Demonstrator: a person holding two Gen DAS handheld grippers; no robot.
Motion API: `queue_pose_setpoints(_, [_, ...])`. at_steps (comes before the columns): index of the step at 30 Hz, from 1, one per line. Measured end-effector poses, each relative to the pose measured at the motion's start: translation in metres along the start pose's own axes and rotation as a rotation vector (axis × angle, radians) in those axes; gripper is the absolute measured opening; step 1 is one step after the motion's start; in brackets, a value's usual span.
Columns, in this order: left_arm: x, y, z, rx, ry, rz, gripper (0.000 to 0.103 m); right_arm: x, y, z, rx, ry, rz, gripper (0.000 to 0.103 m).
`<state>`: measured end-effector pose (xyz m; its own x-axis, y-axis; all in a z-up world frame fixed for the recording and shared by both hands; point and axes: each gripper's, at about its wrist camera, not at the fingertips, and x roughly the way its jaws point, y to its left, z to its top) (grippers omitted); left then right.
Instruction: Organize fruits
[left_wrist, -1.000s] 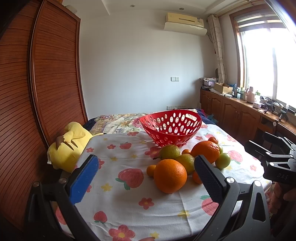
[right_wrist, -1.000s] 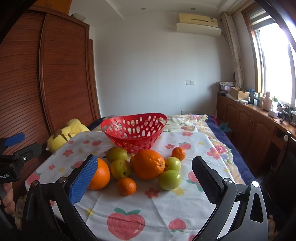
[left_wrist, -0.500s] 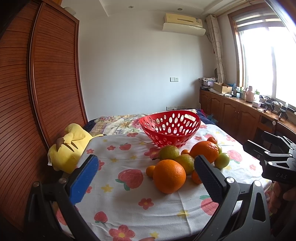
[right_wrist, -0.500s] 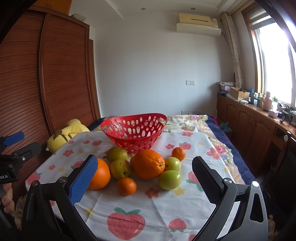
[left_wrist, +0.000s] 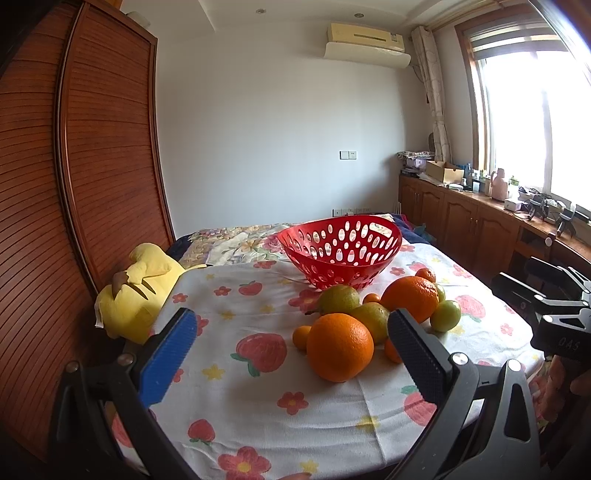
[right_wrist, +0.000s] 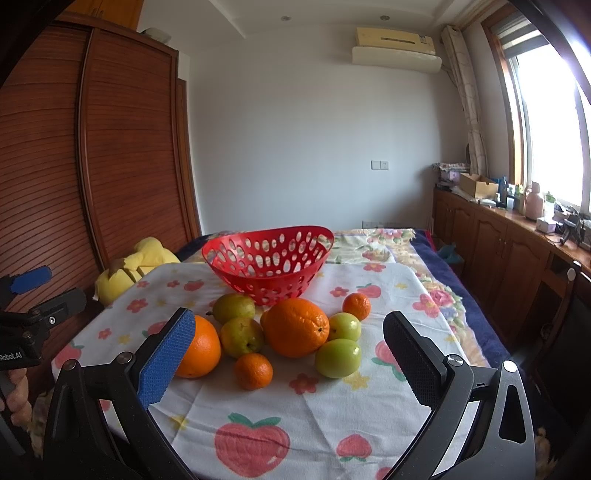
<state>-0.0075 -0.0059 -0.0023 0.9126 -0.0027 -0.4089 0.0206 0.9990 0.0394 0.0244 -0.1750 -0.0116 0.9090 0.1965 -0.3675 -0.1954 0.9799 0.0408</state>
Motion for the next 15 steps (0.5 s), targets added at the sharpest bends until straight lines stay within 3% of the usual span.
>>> queue_pose_setpoints(15, [-0.0020, -0.0011, 0.0007, 0.007, 0.000, -0.007, 0.103, -0.0010, 0.0011, 0.0016, 0.000, -0.002, -0.002, 0.103])
